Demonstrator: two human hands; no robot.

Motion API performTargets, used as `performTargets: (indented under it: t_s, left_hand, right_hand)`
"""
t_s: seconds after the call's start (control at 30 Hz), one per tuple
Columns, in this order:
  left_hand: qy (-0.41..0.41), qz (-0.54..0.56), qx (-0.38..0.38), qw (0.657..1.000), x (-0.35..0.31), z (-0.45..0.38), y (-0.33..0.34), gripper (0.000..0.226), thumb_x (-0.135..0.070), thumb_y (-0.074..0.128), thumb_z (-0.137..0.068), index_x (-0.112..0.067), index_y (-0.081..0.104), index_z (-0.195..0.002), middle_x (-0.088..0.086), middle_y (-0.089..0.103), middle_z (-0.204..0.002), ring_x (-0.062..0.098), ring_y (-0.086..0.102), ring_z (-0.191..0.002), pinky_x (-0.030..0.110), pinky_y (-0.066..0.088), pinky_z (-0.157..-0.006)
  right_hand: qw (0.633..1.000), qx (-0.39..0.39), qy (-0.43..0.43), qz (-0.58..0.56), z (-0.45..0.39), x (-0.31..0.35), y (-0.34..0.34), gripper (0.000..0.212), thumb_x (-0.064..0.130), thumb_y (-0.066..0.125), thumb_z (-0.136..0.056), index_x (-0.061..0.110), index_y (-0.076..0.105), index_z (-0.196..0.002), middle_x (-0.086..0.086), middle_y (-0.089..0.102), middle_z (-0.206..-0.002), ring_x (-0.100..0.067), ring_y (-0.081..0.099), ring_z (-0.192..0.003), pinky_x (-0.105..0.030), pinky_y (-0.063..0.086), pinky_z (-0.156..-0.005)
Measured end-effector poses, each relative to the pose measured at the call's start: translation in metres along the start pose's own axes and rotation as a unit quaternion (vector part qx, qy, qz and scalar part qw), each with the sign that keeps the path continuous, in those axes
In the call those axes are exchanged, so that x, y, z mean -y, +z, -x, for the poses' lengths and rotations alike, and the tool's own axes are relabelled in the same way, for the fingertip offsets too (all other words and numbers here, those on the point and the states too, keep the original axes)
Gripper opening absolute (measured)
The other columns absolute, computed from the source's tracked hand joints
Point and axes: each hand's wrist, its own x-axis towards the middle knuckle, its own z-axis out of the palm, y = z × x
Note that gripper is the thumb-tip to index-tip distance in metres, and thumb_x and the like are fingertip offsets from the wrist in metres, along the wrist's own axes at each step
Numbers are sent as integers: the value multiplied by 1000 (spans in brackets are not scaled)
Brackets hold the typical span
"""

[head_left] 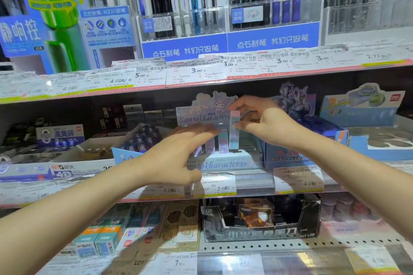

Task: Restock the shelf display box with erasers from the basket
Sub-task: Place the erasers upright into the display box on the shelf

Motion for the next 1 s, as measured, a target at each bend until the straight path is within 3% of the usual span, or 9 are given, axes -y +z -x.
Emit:
performTargets:
  t_s: [0.07, 0.17, 0.5, 0.73, 0.9, 1.0]
  left_hand:
    - [3, 15, -8, 1000, 1, 0, 1, 87, -46, 44, -63, -31, 21, -146, 5, 59, -119, 19, 53, -106, 39, 45, -92]
    - [7, 39, -12, 999, 1, 0, 2, 84, -37, 51, -66, -31, 24, -145, 4, 61, -118, 19, 55, -103, 40, 46, -90]
    - [-2, 43, 3, 999, 4, -2, -1, 86, -32, 54, -64, -31, 26, -145, 2, 57, -130, 17, 52, -116, 35, 43, -98]
    - [-6, 34, -1, 999, 7, -3, 2, 86, -33, 53, -64, -32, 24, -145, 4, 62, -117, 17, 55, -104, 37, 47, -90]
    - [-6, 32, 1, 999, 7, -3, 2, 86, -33, 54, -64, -33, 25, -145, 4, 62, -116, 18, 55, -104, 38, 47, -90]
    - [-9, 34, -1, 999, 5, -3, 1, 86, -32, 55, -64, -33, 25, -145, 3, 61, -117, 17, 54, -105, 36, 46, -91]
  right_hand:
    - [1000, 14, 7, 9, 0, -3, -1, 28, 0, 63, -79, 21, 59, -98, -15, 62, -97, -30, 64, -84, -15, 48, -72]
    - [999, 27, 18, 10, 1, -7, -2, 28, 2, 64, -79, 23, 59, -98, -2, 58, -88, -20, 64, -78, -8, 45, -68]
    - [999, 30, 12, 6, -1, -8, -3, 27, 2, 66, -78, 16, 60, -100, -9, 61, -93, -15, 63, -72, -10, 47, -69]
    - [999, 45, 8, 17, -3, -9, -6, 25, -3, 63, -77, 11, 60, -98, 1, 59, -82, -2, 55, -62, -6, 44, -62]
    - [997, 61, 17, 32, -1, -9, -4, 34, 2, 66, -76, 29, 54, -93, 2, 57, -83, -10, 55, -62, -14, 45, -62]
    - [996, 71, 25, 47, 0, -10, -2, 28, 3, 66, -74, 25, 53, -85, -4, 60, -81, -6, 51, -57, -13, 43, -57]
